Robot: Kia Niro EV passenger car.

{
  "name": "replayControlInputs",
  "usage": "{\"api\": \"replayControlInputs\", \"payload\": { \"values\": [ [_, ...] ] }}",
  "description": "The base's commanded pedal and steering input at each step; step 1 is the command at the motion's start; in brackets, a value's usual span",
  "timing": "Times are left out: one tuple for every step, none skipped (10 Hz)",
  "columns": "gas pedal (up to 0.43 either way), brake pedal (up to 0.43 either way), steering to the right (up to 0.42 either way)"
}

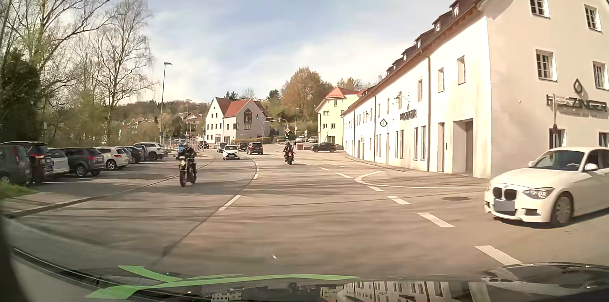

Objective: Follow the waypoints while adhering to traffic rules and regulations

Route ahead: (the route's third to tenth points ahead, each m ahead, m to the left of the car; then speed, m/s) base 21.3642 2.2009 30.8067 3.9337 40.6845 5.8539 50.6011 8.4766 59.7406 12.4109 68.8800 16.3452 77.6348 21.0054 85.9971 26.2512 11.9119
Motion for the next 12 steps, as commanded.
{"api": "replayControlInputs", "payload": {
  "values": [
    [0.067,0.000,-0.028],
    [0.067,0.000,-0.029],
    [0.067,0.000,-0.028],
    [0.059,0.000,-0.029],
    [0.059,0.000,-0.029],
    [0.059,0.000,-0.029],
    [0.059,0.000,-0.030],
    [0.047,0.000,-0.031],
    [0.047,0.000,-0.031],
    [0.047,0.000,-0.032],
    [0.047,0.000,-0.033],
    [0.047,0.000,-0.033]
  ]
}}
